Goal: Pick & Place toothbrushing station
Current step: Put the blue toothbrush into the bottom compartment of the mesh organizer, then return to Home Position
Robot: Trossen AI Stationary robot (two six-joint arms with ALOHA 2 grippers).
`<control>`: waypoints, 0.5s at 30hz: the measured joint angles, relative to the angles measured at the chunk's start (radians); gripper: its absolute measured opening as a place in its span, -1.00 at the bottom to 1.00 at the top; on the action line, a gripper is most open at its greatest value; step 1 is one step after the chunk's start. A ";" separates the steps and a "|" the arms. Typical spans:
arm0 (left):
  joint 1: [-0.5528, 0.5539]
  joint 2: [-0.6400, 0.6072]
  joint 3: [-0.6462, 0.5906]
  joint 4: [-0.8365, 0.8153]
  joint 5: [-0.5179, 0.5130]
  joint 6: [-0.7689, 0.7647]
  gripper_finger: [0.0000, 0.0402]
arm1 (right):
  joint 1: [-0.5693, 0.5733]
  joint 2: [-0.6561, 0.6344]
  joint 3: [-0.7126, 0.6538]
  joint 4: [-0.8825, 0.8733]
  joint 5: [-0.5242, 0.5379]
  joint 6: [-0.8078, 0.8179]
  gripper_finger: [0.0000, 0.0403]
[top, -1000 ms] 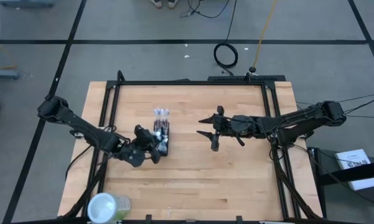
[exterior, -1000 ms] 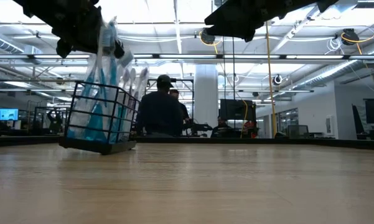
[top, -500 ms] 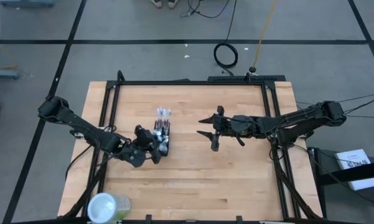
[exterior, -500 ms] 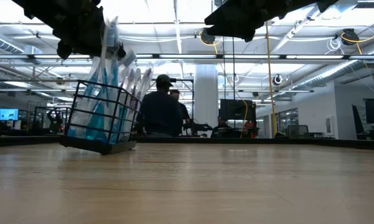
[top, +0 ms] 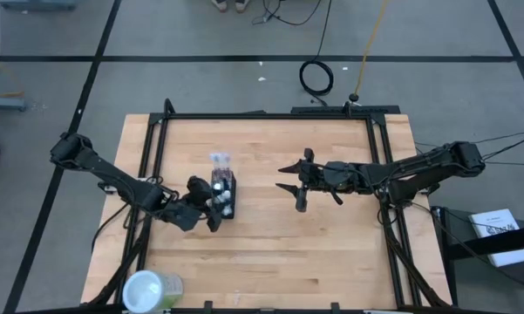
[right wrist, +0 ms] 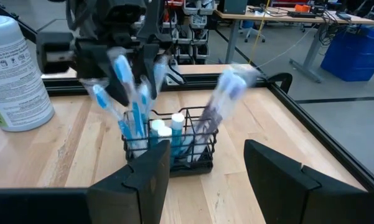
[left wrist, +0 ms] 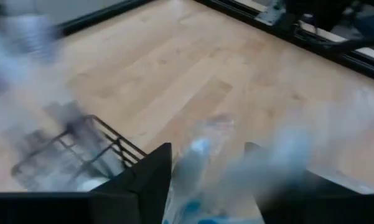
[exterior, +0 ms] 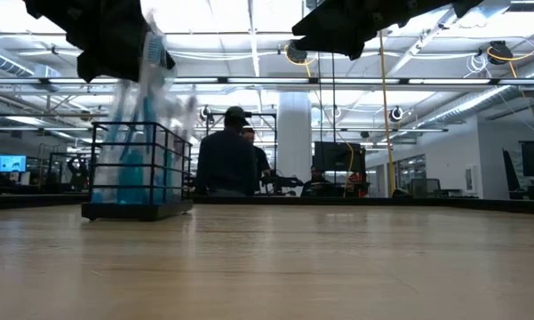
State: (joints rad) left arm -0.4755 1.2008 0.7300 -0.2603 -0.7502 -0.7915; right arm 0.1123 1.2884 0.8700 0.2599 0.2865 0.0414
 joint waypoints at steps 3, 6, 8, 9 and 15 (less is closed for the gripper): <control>0.000 -0.031 0.000 0.001 0.035 0.003 0.14 | 0.000 0.000 0.000 0.000 0.000 0.000 -0.03; -0.002 -0.066 0.000 0.001 0.040 0.003 0.22 | 0.000 0.000 0.000 0.000 0.000 0.000 -0.03; -0.004 -0.093 0.000 0.002 0.039 0.004 0.26 | 0.000 0.000 0.000 0.000 0.000 0.000 -0.03; -0.005 -0.106 0.000 0.003 0.039 0.005 0.27 | 0.000 0.000 0.000 0.000 0.000 0.000 -0.03; -0.005 -0.190 0.000 0.008 0.039 0.031 0.28 | 0.000 0.000 0.000 0.000 0.000 0.000 -0.03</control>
State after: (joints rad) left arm -0.4805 1.0107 0.7298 -0.2526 -0.7113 -0.7608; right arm 0.1127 1.2884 0.8700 0.2600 0.2863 0.0414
